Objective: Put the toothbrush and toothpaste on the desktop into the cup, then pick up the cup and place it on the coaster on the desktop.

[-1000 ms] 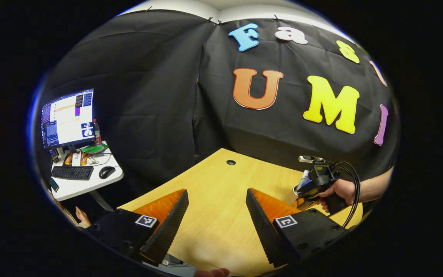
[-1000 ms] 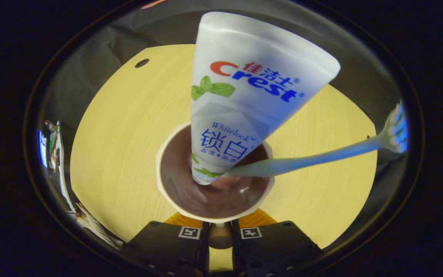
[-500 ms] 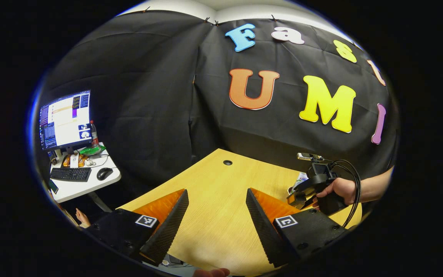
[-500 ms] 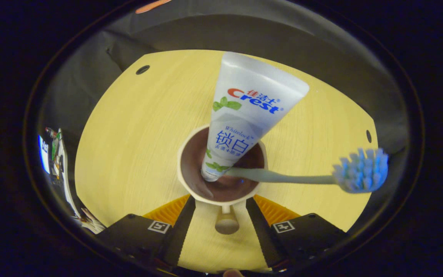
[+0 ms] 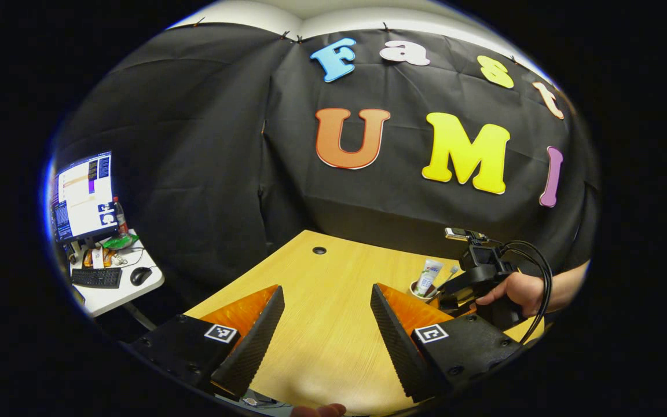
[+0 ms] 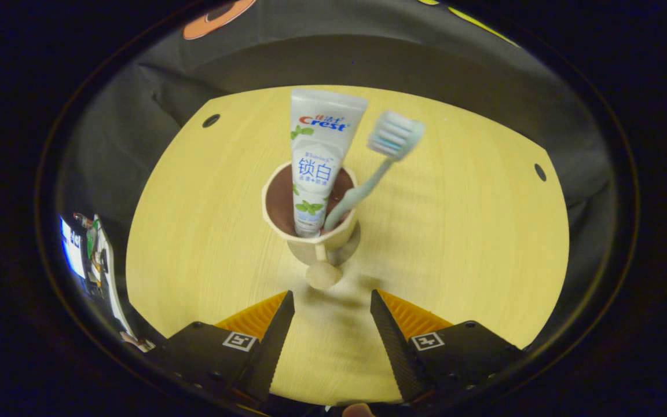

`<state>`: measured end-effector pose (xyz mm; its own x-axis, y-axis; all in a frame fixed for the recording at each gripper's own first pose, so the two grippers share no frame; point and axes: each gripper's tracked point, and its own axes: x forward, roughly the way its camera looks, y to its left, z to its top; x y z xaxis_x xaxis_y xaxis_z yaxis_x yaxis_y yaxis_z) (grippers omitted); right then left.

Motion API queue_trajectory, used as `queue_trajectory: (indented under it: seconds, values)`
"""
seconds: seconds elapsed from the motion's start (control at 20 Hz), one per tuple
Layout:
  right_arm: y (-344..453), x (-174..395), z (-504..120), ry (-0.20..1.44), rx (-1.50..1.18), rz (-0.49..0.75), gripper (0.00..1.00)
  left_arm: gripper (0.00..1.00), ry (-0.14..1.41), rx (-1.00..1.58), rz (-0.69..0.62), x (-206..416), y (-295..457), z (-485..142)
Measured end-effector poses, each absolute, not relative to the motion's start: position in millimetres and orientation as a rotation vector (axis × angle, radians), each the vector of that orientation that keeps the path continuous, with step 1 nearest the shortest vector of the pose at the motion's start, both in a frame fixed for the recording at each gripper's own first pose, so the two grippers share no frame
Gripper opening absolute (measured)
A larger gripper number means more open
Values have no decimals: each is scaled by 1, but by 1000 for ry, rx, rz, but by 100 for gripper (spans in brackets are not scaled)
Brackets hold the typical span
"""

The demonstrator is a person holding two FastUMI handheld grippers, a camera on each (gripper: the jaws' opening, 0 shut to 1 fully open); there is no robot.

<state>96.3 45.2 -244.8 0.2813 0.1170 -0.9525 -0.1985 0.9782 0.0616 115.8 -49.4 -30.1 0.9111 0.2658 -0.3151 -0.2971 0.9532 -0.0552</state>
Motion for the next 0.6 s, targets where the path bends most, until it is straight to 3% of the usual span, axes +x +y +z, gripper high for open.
queue_trajectory:
  seconds: [0.3,0.35,0.4,0.6]
  values:
    - [-6,72,-189,1087,-38,159,83,95,266,-85,213,139,-79,-5]
    - [-17,70,-177,1042,-37,145,84,100,251,-80,201,144,-86,2]
    - [-28,68,-164,1001,-34,133,87,95,240,-77,180,149,-95,7]
    - [-66,68,-105,795,10,83,90,95,188,-46,108,168,-125,36]
